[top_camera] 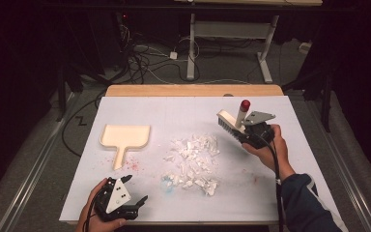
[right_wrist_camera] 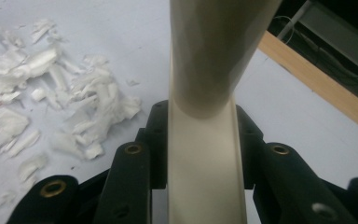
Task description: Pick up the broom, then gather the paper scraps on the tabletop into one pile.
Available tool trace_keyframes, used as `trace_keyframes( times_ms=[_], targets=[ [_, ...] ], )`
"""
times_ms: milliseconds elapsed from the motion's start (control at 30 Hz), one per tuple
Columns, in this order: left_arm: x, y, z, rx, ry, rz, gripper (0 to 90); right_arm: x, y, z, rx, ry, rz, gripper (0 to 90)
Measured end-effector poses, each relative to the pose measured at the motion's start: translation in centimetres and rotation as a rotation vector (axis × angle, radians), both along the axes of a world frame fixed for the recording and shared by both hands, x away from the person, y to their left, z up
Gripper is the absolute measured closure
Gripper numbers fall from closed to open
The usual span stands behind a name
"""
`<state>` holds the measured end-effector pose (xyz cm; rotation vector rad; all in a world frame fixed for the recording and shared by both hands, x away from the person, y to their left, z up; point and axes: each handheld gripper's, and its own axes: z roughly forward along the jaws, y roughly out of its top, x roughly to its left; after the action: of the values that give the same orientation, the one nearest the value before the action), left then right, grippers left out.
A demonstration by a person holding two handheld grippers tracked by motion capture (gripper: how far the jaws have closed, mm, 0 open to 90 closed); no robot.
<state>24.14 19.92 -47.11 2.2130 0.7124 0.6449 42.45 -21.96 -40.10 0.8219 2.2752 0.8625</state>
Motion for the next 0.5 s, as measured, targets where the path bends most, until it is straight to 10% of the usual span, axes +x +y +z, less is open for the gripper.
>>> trace_keyframes(
  times_ms=[500],
  targets=[
    [-0.2,0.1,0.0,-0.006,-0.001,0.004,18.5,2.7,2.8,-1.5,-0.087,0.007,-0.004,67.6]
  ],
)
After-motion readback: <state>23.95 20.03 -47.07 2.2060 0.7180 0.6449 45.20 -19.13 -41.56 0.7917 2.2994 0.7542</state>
